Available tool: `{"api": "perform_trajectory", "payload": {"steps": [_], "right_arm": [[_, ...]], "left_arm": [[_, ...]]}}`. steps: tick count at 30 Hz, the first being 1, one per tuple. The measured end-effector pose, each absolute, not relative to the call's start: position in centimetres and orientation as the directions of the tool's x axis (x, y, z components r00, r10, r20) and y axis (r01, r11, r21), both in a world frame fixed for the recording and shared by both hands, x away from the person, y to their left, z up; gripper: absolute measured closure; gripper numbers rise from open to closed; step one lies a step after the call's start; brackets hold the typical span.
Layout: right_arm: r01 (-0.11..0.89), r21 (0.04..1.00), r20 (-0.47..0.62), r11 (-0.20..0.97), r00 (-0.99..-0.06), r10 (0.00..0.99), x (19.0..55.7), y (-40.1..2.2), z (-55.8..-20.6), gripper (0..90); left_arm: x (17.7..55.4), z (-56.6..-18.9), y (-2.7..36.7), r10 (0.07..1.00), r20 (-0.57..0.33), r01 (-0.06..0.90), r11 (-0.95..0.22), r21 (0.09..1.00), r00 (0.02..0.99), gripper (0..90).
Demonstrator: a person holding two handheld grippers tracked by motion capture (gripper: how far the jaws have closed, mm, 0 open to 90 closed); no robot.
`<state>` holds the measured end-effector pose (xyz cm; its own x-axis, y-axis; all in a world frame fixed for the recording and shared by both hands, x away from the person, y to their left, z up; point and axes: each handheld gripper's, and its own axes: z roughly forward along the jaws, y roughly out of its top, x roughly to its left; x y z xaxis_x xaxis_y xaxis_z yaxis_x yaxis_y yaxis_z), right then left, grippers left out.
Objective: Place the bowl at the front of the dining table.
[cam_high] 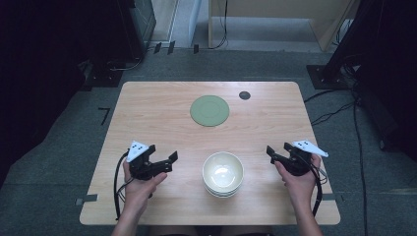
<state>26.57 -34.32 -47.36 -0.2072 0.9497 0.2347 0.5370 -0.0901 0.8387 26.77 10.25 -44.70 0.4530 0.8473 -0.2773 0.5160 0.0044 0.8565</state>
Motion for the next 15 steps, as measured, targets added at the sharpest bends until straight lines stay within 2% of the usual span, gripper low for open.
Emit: {"api": "perform_trajectory", "payload": {"steps": [3, 5, 8, 12, 15], "right_arm": [[0.537, 0.84, 0.237, -0.075, -0.239, 0.942, 26.5, -33.3, -46.9, 26.0], [0.538, 0.84, 0.249, -0.073, -0.261, 0.933, 26.3, -32.7, -46.5, 26.0], [0.546, 0.833, 0.287, -0.087, -0.292, 0.912, 26.1, -31.7, -45.9, 26.1], [0.537, 0.842, 0.275, -0.053, -0.343, 0.898, 25.7, -30.1, -44.9, 26.1], [0.534, 0.845, 0.272, -0.031, -0.379, 0.885, 25.4, -29.0, -44.4, 26.3]], "left_arm": [[26.0, -44.4, 8.0, 0.816, -0.278, 0.518, -0.031, 0.855, 0.507, 7.5], [25.6, -44.3, 7.0, 0.816, -0.262, 0.517, -0.052, 0.854, 0.515, 14.5], [25.1, -44.2, 5.7, 0.802, -0.249, 0.513, -0.081, 0.855, 0.543, 14.6], [24.6, -44.1, 4.4, 0.793, -0.244, 0.516, -0.101, 0.851, 0.558, 16.3], [24.2, -44.1, 3.7, 0.787, -0.233, 0.515, -0.123, 0.848, 0.571, 27.1]]}}
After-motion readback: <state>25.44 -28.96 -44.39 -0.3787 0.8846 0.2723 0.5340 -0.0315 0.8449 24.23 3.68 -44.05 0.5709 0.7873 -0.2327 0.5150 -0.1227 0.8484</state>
